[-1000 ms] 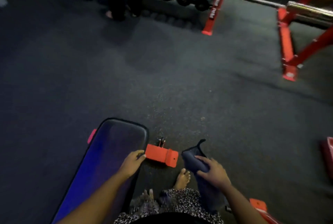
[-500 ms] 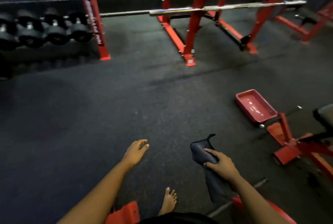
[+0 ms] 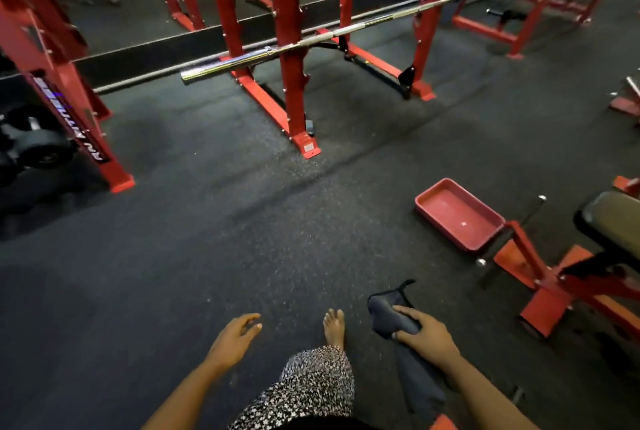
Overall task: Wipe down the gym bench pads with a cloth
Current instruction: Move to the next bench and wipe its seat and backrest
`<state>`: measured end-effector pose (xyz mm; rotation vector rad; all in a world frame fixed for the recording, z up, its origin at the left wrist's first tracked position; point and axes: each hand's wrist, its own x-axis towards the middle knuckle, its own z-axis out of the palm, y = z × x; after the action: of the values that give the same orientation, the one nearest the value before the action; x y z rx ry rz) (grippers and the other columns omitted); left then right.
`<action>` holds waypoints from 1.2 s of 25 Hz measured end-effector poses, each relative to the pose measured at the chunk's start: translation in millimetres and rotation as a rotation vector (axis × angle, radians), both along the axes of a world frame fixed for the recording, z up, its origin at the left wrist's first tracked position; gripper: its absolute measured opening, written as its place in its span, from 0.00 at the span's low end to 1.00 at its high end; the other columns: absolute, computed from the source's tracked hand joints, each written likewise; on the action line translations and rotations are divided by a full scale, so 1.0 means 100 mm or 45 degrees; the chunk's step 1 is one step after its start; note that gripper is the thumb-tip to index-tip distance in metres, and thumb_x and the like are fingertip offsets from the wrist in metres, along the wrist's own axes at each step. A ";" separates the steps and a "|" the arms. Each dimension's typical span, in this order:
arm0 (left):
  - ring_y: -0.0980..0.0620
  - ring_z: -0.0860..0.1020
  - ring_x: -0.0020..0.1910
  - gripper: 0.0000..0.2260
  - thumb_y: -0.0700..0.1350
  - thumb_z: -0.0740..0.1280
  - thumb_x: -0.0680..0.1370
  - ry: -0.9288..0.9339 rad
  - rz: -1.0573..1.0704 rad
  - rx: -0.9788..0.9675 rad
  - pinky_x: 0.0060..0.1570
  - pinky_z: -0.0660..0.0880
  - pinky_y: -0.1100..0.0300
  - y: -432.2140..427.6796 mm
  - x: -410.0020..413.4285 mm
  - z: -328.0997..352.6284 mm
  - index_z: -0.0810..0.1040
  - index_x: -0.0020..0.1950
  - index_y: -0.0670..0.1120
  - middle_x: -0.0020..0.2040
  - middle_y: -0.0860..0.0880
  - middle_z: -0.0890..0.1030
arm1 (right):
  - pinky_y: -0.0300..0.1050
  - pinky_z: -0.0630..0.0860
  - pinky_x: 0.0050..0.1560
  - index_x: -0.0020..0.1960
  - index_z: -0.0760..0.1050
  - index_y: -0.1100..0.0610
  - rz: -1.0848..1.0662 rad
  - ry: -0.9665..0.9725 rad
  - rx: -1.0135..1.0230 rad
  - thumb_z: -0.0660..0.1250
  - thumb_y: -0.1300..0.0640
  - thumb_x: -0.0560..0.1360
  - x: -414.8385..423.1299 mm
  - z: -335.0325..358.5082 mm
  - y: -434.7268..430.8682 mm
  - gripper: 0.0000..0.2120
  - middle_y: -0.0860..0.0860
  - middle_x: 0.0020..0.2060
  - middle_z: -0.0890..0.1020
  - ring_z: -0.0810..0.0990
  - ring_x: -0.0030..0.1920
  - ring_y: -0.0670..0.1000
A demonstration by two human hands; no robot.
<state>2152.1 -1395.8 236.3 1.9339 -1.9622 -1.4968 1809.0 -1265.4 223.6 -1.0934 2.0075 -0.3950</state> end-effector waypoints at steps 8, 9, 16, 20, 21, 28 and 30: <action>0.47 0.71 0.66 0.16 0.46 0.57 0.81 -0.062 -0.083 -0.066 0.63 0.65 0.59 -2.30 -1.54 0.19 0.71 0.67 0.44 0.67 0.44 0.72 | 0.41 0.68 0.59 0.64 0.67 0.34 0.137 -0.014 -0.159 0.69 0.45 0.68 -1.26 0.50 -2.31 0.26 0.42 0.57 0.75 0.72 0.58 0.44; 0.47 0.71 0.65 0.16 0.46 0.57 0.81 -0.039 -0.141 -0.091 0.62 0.65 0.59 -2.60 -1.88 0.25 0.71 0.67 0.43 0.67 0.44 0.72 | 0.42 0.69 0.60 0.62 0.66 0.31 0.116 -0.010 -0.171 0.68 0.43 0.66 -1.48 0.51 -2.46 0.26 0.42 0.56 0.75 0.73 0.58 0.44; 0.50 0.73 0.62 0.15 0.45 0.60 0.80 0.156 -0.475 -0.155 0.59 0.66 0.63 -4.41 -4.28 0.33 0.72 0.66 0.45 0.64 0.47 0.75 | 0.43 0.69 0.61 0.62 0.71 0.36 -0.397 0.044 -0.012 0.68 0.40 0.62 -3.09 0.16 -3.02 0.28 0.43 0.59 0.78 0.75 0.61 0.46; 0.51 0.75 0.58 0.14 0.42 0.61 0.79 0.126 -0.542 -0.084 0.55 0.65 0.67 -5.42 -5.41 0.18 0.73 0.65 0.41 0.62 0.45 0.76 | 0.32 0.63 0.58 0.67 0.71 0.50 -0.439 0.039 0.055 0.72 0.54 0.69 -4.15 -0.03 -3.69 0.26 0.45 0.62 0.76 0.73 0.63 0.46; 0.53 0.74 0.56 0.14 0.41 0.62 0.79 0.102 -0.566 -0.075 0.54 0.65 0.67 -5.65 -5.60 0.18 0.73 0.64 0.41 0.61 0.45 0.77 | 0.30 0.62 0.57 0.67 0.70 0.50 -0.417 0.033 0.089 0.72 0.53 0.70 -4.35 -0.04 -3.87 0.27 0.44 0.62 0.75 0.72 0.64 0.46; 0.50 0.75 0.59 0.13 0.41 0.63 0.78 -0.055 -0.568 0.011 0.60 0.67 0.62 -7.32 -6.65 -0.06 0.75 0.62 0.40 0.61 0.44 0.78 | 0.34 0.63 0.58 0.64 0.68 0.38 -0.231 0.023 0.062 0.66 0.37 0.65 -6.01 -0.02 -5.78 0.27 0.40 0.60 0.73 0.71 0.63 0.44; 0.49 0.75 0.62 0.14 0.42 0.63 0.79 -0.128 -0.623 0.014 0.62 0.67 0.61 -7.83 -7.13 -0.13 0.75 0.62 0.40 0.63 0.44 0.77 | 0.35 0.63 0.58 0.68 0.67 0.42 -0.218 0.083 0.018 0.68 0.46 0.71 -6.51 0.00 -6.34 0.26 0.43 0.60 0.73 0.71 0.63 0.46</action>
<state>1439.4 -2178.8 223.6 1.6323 -2.6174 -1.5150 1157.6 -1899.0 223.1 -0.9401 2.1665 -0.4378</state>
